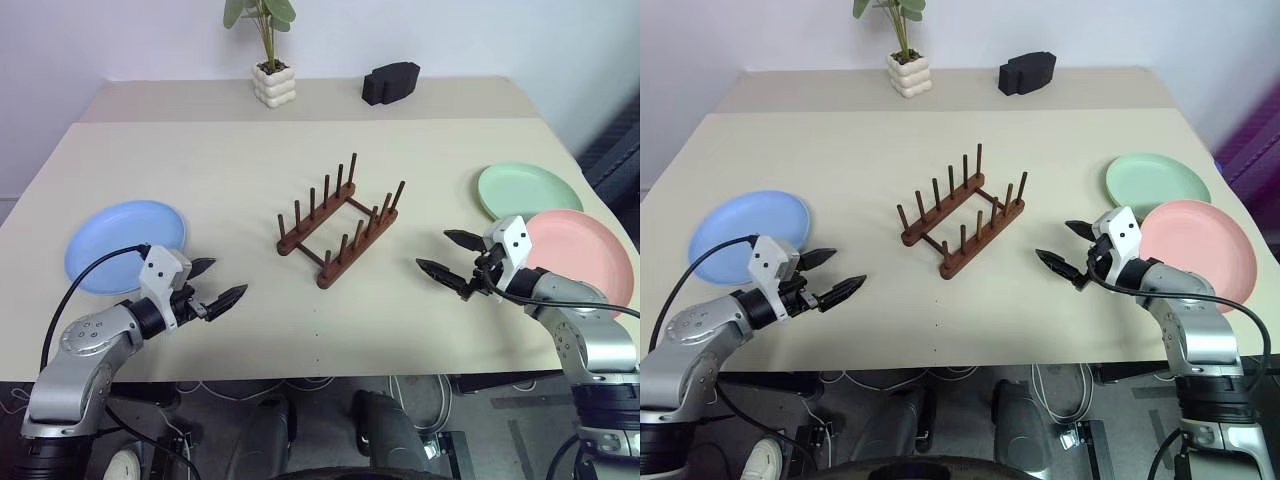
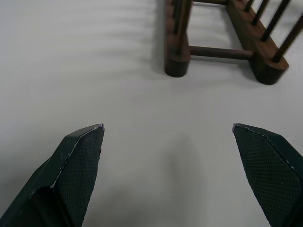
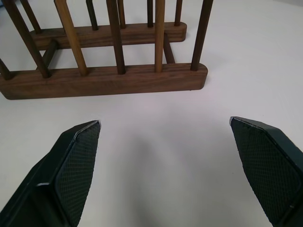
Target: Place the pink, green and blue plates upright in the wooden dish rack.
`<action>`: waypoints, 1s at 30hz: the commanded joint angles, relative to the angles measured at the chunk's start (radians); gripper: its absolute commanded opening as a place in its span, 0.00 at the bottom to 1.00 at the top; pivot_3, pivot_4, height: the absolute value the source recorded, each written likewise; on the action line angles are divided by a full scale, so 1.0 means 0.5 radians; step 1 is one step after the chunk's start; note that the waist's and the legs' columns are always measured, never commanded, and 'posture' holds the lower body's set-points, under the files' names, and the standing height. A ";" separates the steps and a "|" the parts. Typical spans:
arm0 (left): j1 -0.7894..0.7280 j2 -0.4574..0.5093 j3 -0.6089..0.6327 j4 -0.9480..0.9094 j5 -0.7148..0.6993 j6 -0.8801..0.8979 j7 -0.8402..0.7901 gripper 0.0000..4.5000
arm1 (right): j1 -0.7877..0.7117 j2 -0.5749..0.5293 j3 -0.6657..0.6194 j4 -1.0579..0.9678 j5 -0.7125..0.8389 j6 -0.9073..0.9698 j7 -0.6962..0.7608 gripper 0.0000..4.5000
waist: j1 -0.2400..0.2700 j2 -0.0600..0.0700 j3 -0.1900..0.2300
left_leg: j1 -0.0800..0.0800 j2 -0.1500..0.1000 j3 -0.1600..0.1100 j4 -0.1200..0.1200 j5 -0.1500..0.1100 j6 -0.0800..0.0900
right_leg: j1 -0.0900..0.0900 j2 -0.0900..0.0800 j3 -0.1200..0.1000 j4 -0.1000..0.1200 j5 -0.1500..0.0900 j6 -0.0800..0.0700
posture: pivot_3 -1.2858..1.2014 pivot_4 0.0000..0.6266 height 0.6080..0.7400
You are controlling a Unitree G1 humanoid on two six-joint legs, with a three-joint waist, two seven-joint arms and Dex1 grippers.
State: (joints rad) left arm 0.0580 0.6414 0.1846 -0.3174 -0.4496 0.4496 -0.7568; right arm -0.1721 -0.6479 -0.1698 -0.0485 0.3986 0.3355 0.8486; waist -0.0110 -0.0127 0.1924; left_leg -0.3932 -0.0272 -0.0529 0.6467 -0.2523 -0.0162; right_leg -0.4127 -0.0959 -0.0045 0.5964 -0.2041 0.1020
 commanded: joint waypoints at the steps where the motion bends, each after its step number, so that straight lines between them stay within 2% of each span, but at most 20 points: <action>1: 0.004 0.021 0.003 -0.073 -0.021 0.007 -0.019 1.00 | -0.019 -0.005 -0.039 -0.094 0.039 -0.001 -0.008 0.99 | 0.001 0.000 0.000 | 0.000 0.000 0.000 0.000 0.000 0.000 | 0.000 0.000 0.000 0.000 0.000 0.000 | 0.52 0.24 1.00; 8: 0.004 0.021 0.004 -0.074 -0.020 0.010 -0.020 1.00 | -0.019 -0.004 -0.040 -0.097 0.039 0.003 -0.009 0.99 | 0.001 0.000 0.000 | -0.001 0.000 0.000 0.000 0.000 0.000 | -0.001 0.000 0.000 0.000 0.000 0.000 | 0.52 0.24 1.00; 9: 0.018 0.031 -0.119 -0.134 -0.016 0.035 -0.080 1.00 | 0.010 -0.004 -0.040 -0.133 0.041 0.015 -0.018 0.99 | 0.001 0.000 0.000 | -0.001 0.000 0.000 0.000 0.000 0.000 | -0.001 0.000 0.000 0.000 0.000 0.000 | 0.52 0.24 1.00; 11: -0.136 -0.137 -0.549 -0.098 0.129 0.032 -0.094 1.00 | 0.206 0.039 -0.045 -0.372 0.077 0.071 -0.085 0.99 | 0.033 0.007 -0.003 | -0.001 0.000 0.000 0.000 0.000 0.000 | -0.001 0.000 0.000 -0.001 0.000 0.000 | 0.52 0.24 1.00; 13: -0.229 -0.229 -0.704 -0.046 0.202 0.022 -0.073 1.00 | 0.303 0.060 -0.054 -0.498 0.103 0.108 -0.124 0.99 | 0.059 0.008 -0.003 | -0.002 -0.003 0.000 0.000 0.000 0.000 | 0.003 -0.002 0.000 -0.003 -0.002 0.002 | 0.52 0.24 1.00; 23: -0.271 -0.169 -0.650 0.159 0.243 -0.158 -0.176 1.00 | 0.370 0.089 -0.047 -0.653 0.159 0.201 -0.215 0.99 | 0.006 0.004 -0.001 | 0.000 0.009 0.003 0.000 0.000 0.000 | -0.001 0.008 0.001 -0.002 -0.002 0.002 | 0.52 0.24 1.00; 30: -0.377 -0.326 -0.798 0.412 0.412 -0.337 -0.114 1.00 | 0.441 0.143 -0.017 -0.753 0.168 0.210 -0.291 0.99 | 0.033 0.010 -0.005 | 0.000 0.007 0.003 0.001 0.000 0.000 | 0.000 0.006 0.001 -0.003 0.001 -0.002 | 0.52 0.24 1.00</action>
State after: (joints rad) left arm -0.1233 0.4876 -0.1875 -0.1512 -0.2758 0.2887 -0.8314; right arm 0.0480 -0.5837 -0.1654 -0.3735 0.4600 0.4442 0.7119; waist 0.0058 -0.0075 0.1898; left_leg -0.3932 -0.0237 -0.0511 0.6479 -0.2524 -0.0162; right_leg -0.4126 -0.0929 -0.0042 0.5949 -0.2042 0.1020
